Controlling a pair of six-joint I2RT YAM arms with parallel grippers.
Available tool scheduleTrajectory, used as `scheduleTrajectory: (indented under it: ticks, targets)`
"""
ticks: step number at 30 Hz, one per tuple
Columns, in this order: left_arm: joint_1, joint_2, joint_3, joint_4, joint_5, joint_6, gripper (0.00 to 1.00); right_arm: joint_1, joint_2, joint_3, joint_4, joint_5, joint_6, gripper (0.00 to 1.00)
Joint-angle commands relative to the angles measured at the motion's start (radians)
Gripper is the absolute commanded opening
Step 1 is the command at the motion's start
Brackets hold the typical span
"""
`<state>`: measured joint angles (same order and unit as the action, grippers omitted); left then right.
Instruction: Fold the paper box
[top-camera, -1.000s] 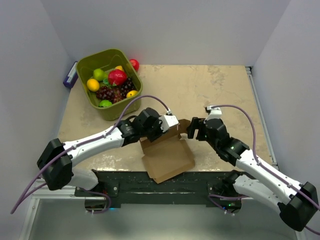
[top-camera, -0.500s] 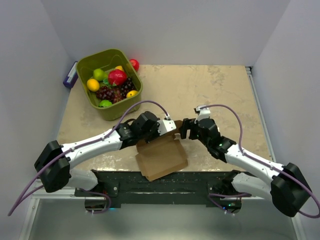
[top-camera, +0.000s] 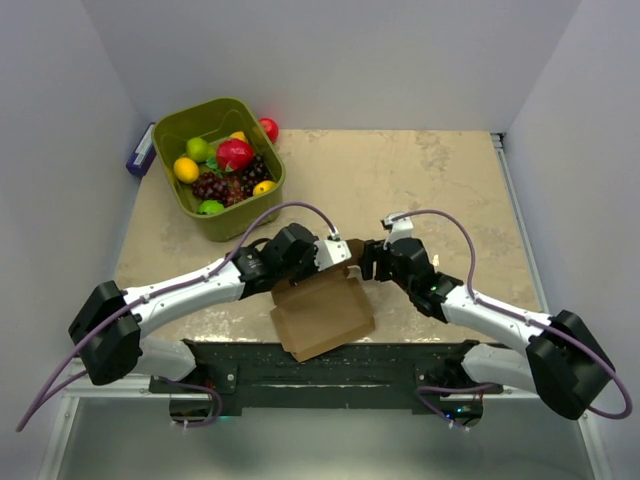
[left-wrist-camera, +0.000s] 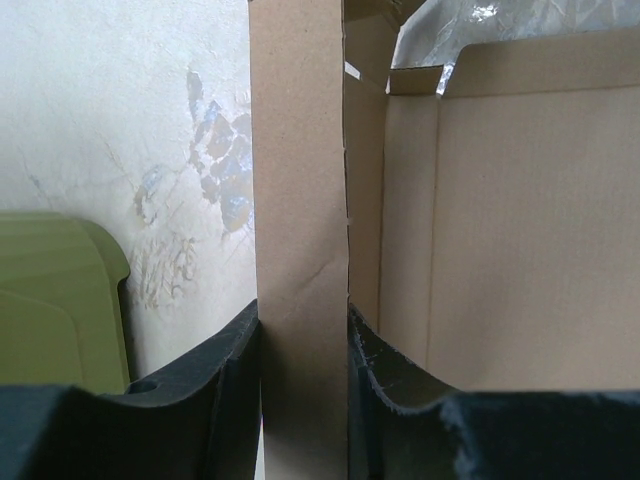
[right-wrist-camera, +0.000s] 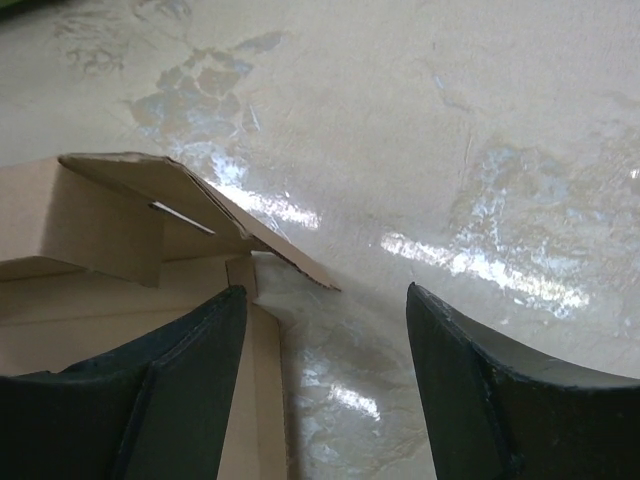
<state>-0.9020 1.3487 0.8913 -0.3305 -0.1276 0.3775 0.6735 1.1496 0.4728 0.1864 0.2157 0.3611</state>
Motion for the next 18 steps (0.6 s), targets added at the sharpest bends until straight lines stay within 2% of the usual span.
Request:
scheduleTrajectory:
  ticks: [1,5,10,13,18]
  targets:
    - [0.021,0.006,0.001,0.019,-0.026,0.001,0.21,0.001,-0.045,-0.003,-0.068,0.004,0.096,0.65]
    - [0.029,0.012,0.005,0.019,-0.018,-0.005,0.21,0.029,-0.125,-0.052,-0.105,-0.032,0.189,0.54]
    - [0.029,0.026,0.003,0.018,-0.012,-0.005,0.21,0.138,-0.154,-0.046,-0.183,-0.006,0.245,0.39]
    - [0.029,0.029,0.001,0.018,-0.014,-0.002,0.21,0.182,-0.143,-0.051,-0.183,-0.006,0.271,0.33]
    - [0.029,0.030,0.000,0.019,-0.015,-0.003,0.21,0.186,-0.088,-0.053,-0.177,-0.007,0.282,0.27]
